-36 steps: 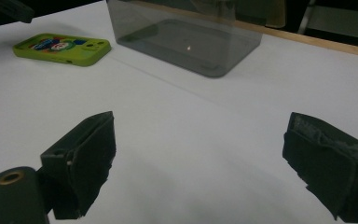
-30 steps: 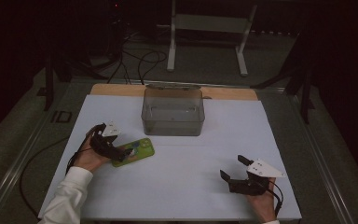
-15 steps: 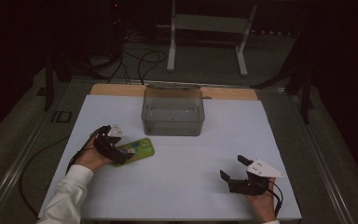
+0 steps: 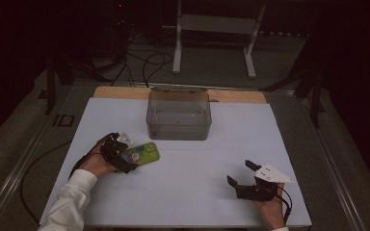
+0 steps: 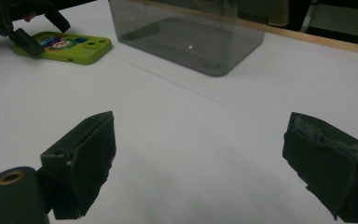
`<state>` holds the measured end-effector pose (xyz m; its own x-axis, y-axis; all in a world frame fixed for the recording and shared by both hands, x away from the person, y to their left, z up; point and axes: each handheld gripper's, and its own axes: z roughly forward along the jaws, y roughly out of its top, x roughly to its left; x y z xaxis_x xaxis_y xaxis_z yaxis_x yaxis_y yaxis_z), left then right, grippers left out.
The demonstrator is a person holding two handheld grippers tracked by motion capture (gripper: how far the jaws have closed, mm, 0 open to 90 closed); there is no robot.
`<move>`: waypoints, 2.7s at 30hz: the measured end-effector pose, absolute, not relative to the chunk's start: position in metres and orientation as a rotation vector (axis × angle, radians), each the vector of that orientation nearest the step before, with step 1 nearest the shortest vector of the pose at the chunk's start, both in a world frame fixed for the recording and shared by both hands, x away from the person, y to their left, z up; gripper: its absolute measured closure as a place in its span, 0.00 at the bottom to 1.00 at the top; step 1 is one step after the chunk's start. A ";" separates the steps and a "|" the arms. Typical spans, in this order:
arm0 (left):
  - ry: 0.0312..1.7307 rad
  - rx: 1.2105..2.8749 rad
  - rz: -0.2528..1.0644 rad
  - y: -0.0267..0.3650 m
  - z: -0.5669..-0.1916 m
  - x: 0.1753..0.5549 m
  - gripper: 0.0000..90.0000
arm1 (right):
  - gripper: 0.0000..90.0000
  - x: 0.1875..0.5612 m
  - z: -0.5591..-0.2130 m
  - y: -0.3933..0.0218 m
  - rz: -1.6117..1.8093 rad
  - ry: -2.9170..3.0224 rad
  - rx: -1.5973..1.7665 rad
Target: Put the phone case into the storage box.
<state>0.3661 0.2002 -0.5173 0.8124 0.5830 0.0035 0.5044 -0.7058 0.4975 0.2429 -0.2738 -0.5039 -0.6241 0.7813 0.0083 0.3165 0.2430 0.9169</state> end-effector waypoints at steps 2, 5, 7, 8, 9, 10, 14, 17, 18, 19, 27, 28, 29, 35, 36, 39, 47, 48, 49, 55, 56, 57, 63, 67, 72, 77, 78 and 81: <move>0.802 2.524 0.204 0.200 -0.518 0.366 0.04 | 0.10 0.243 -0.504 -0.274 1.359 2.066 1.000; 0.796 2.536 0.187 0.199 -0.518 0.365 0.08 | 0.10 0.243 -0.504 -0.274 1.360 2.066 1.002; 0.794 2.545 0.180 0.199 -0.517 0.365 0.10 | 0.10 0.243 -0.504 -0.274 1.358 2.067 1.001; 0.792 2.555 0.175 0.199 -0.517 0.366 0.11 | 0.10 0.243 -0.504 -0.274 1.356 2.069 0.999; 0.791 2.564 0.173 0.198 -0.517 0.366 0.11 | 0.10 0.243 -0.504 -0.273 1.355 2.071 1.002; 0.795 2.575 0.171 0.197 -0.516 0.367 0.12 | 0.10 0.243 -0.504 -0.273 1.356 2.071 1.000; 0.790 2.608 0.159 0.195 -0.514 0.368 0.13 | 0.10 0.243 -0.504 -0.273 1.358 2.069 1.001; 0.785 2.617 0.159 0.193 -0.513 0.367 0.16 | 0.10 0.243 -0.504 -0.274 1.356 2.070 0.999; 0.784 2.623 0.163 0.193 -0.512 0.367 0.17 | 0.10 0.243 -0.504 -0.274 1.356 2.071 1.000; 0.788 2.627 0.165 0.192 -0.512 0.366 0.17 | 0.10 0.243 -0.504 -0.273 1.357 2.072 1.000; 0.793 2.624 0.176 0.192 -0.511 0.364 0.18 | 0.10 0.243 -0.504 -0.274 1.357 2.069 1.001; 0.793 2.623 0.181 0.192 -0.511 0.364 0.18 | 0.10 0.243 -0.504 -0.274 1.356 2.070 0.999; 0.793 2.622 0.183 0.192 -0.510 0.363 0.18 | 0.10 0.243 -0.504 -0.274 1.356 2.070 0.999; 0.801 2.578 0.195 0.192 -0.506 0.361 0.18 | 0.10 0.243 -0.504 -0.274 1.358 2.068 1.002; 0.803 2.567 0.195 0.192 -0.505 0.361 0.18 | 0.10 0.243 -0.504 -0.274 1.357 2.068 1.001; 0.808 2.544 0.208 0.192 -0.501 0.358 0.18 | 0.10 0.243 -0.504 -0.274 1.356 2.070 1.000; 0.804 2.467 0.243 0.191 -0.491 0.352 0.18 | 0.10 0.243 -0.504 -0.273 1.356 2.072 1.001; 0.800 2.449 0.258 0.190 -0.489 0.350 0.18 | 0.10 0.243 -0.504 -0.273 1.356 2.073 1.002; 0.797 2.442 0.261 0.189 -0.488 0.349 0.18 | 0.10 0.243 -0.504 -0.273 1.357 2.073 1.002; 0.794 2.384 0.308 0.187 -0.481 0.342 0.18 | 0.10 0.243 -0.504 -0.273 1.358 2.072 1.003; 0.793 2.374 0.317 0.186 -0.481 0.341 0.18 | 0.10 0.243 -0.504 -0.273 1.357 2.073 1.003; 0.795 2.364 0.321 0.186 -0.480 0.340 0.18 | 0.10 0.243 -0.504 -0.273 1.357 2.074 1.003; 0.808 2.299 0.370 0.185 -0.477 0.334 0.18 | 0.10 0.243 -0.505 -0.273 1.358 2.074 1.004; 0.825 2.260 0.398 0.184 -0.477 0.331 0.18 | 0.10 0.243 -0.505 -0.273 1.357 2.074 1.006; 0.846 2.205 0.420 0.181 -0.478 0.327 0.18 | 0.10 0.244 -0.505 -0.273 1.360 2.074 1.004; 0.856 2.141 0.420 0.179 -0.479 0.324 0.18 | 0.10 0.243 -0.505 -0.273 1.361 2.073 1.004; 0.853 2.133 0.423 0.178 -0.479 0.322 0.18 | 0.10 0.243 -0.505 -0.273 1.360 2.072 1.003; 0.851 2.115 0.435 0.177 -0.478 0.320 0.18 | 0.10 0.244 -0.505 -0.273 1.359 2.072 1.005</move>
<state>0.3198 0.1769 -0.4780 0.7149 0.6990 0.0188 0.4246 -0.4554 0.7825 0.2435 -0.2733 -0.5049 -0.6252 0.7804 0.0118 0.3216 0.2438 0.9149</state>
